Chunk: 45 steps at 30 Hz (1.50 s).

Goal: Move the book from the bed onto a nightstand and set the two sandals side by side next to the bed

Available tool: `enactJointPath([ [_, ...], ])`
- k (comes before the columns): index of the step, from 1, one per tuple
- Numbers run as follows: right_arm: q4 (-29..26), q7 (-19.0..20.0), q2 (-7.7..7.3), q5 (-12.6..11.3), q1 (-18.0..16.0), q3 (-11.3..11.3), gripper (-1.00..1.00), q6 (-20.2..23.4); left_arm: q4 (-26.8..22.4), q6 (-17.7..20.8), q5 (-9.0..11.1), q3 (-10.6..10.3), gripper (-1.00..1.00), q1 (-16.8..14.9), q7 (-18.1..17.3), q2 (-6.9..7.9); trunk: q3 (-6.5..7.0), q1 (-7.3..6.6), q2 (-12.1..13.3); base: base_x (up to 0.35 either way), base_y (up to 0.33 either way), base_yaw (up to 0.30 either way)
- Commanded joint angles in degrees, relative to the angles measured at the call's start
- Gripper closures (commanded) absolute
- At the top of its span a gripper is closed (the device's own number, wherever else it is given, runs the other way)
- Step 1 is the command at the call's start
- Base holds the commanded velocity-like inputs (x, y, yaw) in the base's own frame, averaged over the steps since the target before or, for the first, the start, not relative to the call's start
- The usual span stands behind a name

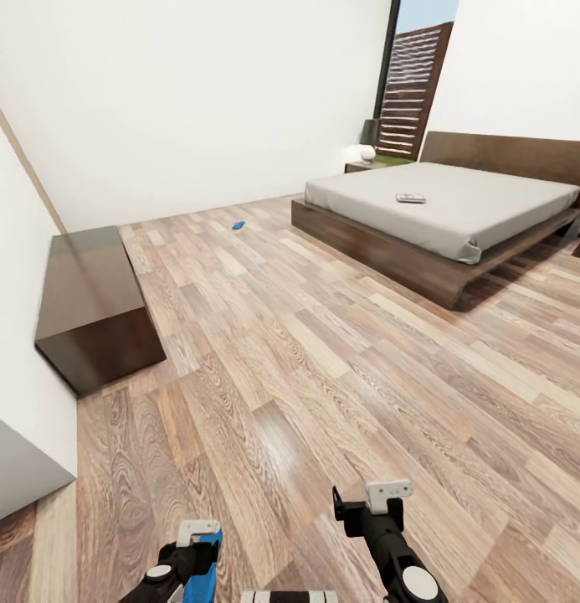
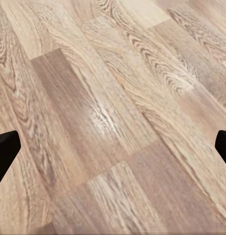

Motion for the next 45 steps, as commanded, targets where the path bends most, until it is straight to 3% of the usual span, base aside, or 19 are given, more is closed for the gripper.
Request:
enactJointPath([
  [1,-0.09,-0.27,0.00,0.07,0.00,0.07,-1.00,0.34,0.03,-0.17,0.57,-0.49,-1.00,-0.03,0.35,0.03,-0.26,0.02,-0.03,0.000,0.000,0.000],
  [9,-0.53,-0.64,0.00,0.09,0.00,0.14,-1.00,0.30,-0.03,-0.20,0.57,-0.47,-1.00,-0.19,0.35,0.04,-2.04,0.22,-0.14,0.000,0.000,0.000],
  [26,-0.98,-1.00,0.22,0.09,0.00,1.38,-1.00,0.23,0.38,-0.45,0.56,-0.40,-1.00,-0.32,0.36,0.05,-2.04,0.22,-0.14,0.000,0.000,0.000],
  [40,-1.03,-7.82,0.74,0.09,-0.49,6.34,-1.00,1.03,0.50,-0.55,0.56,-0.39,-1.00,-0.33,0.36,0.05,-2.04,0.22,-0.14,0.000,0.000,0.000],
  [45,-1.04,-10.41,0.83,0.09,-1.14,7.55,-1.00,2.15,0.49,-0.56,0.56,-0.38,-1.00,-0.33,0.36,0.05,-3.14,0.35,-0.21,0.000,0.000,0.000],
])
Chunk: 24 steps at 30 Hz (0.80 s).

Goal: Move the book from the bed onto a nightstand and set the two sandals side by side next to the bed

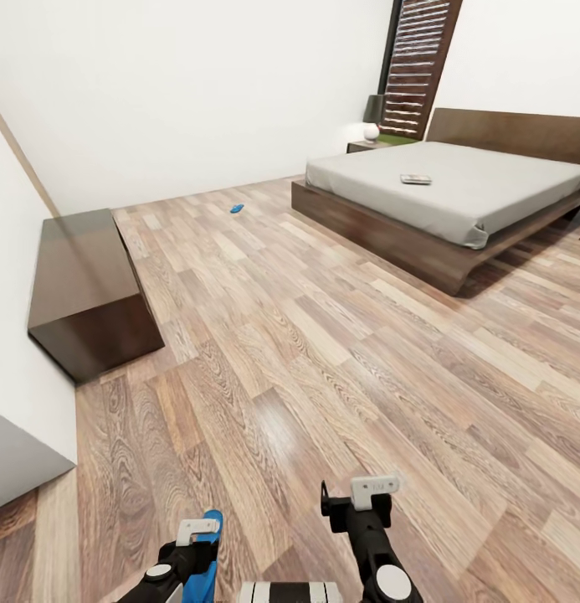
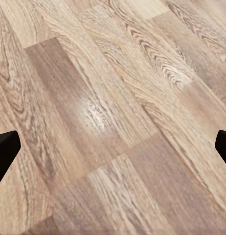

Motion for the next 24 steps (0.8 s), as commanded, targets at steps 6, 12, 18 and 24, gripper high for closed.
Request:
enactJointPath([
  [6,-0.08,-1.39,0.07,0.05,-0.59,0.56,-1.00,0.87,0.07,-0.21,0.57,-0.49,-1.00,-0.03,0.34,0.03,-1.37,0.14,-0.10,0.000,0.000,0.000],
  [12,-0.08,-1.86,0.13,0.03,-1.21,0.77,-1.00,1.06,0.15,-0.21,0.57,-0.49,-1.00,-0.03,0.34,0.03,-1.81,0.20,-0.12,0.000,0.000,0.000],
  [18,-0.09,-2.05,0.14,0.01,-1.56,0.85,-1.00,1.20,0.11,-0.22,0.57,-0.49,-1.00,-0.03,0.34,0.03,-1.81,0.20,-0.12,0.000,0.000,0.000],
  [24,-0.09,-2.11,0.11,0.00,-1.67,0.83,-1.00,1.24,0.14,-0.22,0.57,-0.49,-1.00,-0.03,0.34,0.03,-1.81,0.20,-0.12,0.000,0.000,0.000],
])
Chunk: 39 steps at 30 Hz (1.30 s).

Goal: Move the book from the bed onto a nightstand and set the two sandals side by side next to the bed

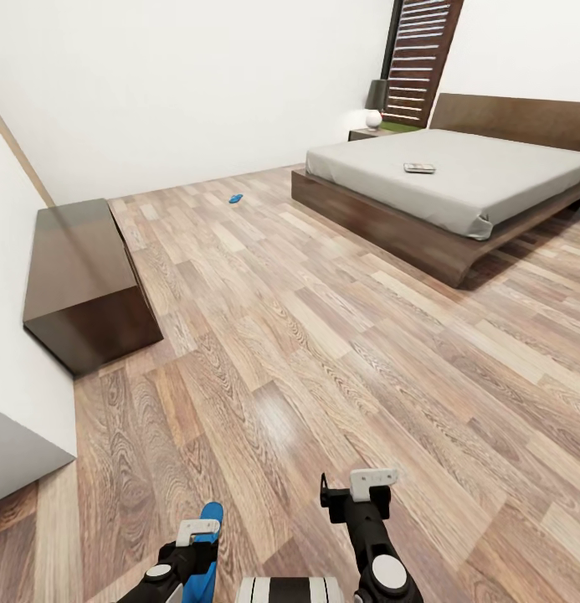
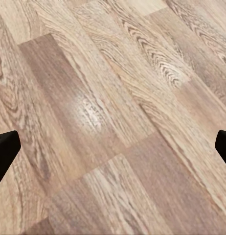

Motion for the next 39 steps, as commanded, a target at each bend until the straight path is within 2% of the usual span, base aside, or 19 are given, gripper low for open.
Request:
enactJointPath([
  [1,-0.06,-0.32,-0.01,0.07,-0.06,0.09,-1.00,0.42,0.05,-0.21,0.57,-0.49,-1.00,-0.03,0.34,0.03,-0.04,-0.01,-0.02,0.000,0.000,0.000],
  [39,-0.06,-0.45,-0.04,0.06,-0.09,0.08,-1.00,2.23,0.11,-0.21,0.57,-0.53,-1.00,-0.03,0.34,0.03,-0.26,0.01,-0.03,0.000,0.000,0.000],
])
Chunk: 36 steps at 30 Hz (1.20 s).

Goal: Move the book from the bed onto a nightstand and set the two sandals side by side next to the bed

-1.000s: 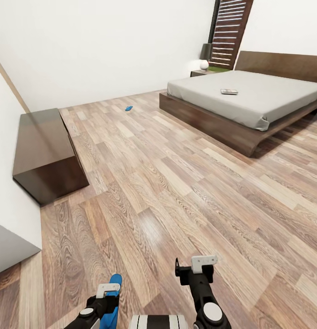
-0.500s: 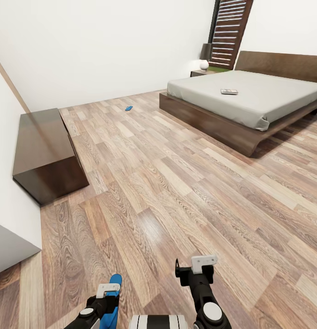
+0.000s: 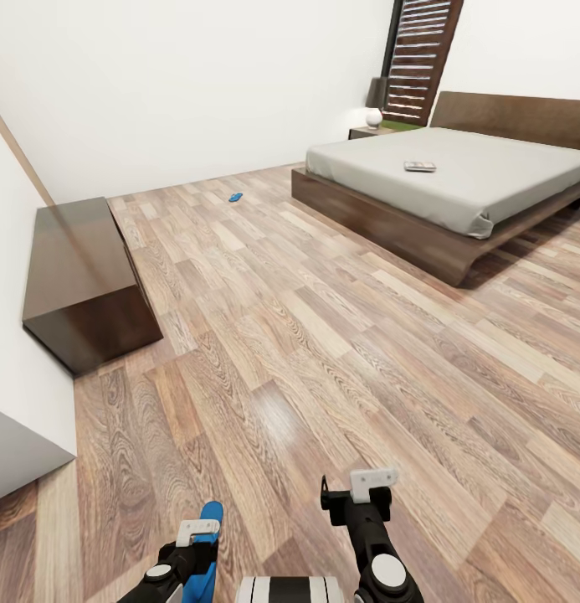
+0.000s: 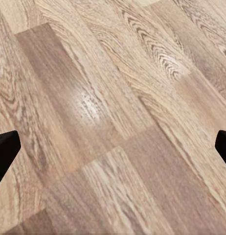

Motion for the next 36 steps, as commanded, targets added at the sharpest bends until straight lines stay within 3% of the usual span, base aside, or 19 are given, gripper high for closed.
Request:
enactJointPath([
  [1,-0.06,-0.30,-0.01,0.07,-0.04,0.09,-1.00,0.41,0.04,-0.21,0.57,-0.49,-1.00,-0.03,0.34,0.03,-0.27,0.01,-0.03,0.000,0.000,0.000],
  [7,-0.06,-0.31,0.00,0.07,-0.03,0.09,-1.00,0.46,0.04,-0.21,0.57,-0.50,-1.00,-0.03,0.34,0.03,-1.60,0.17,-0.11,0.000,0.000,0.000],
  [36,-0.06,-0.41,-0.20,0.15,-0.96,-0.27,-1.00,0.38,-0.11,-0.26,0.57,-0.46,-1.00,-0.03,0.34,0.03,-1.60,0.17,-0.11,0.000,0.000,0.000],
])
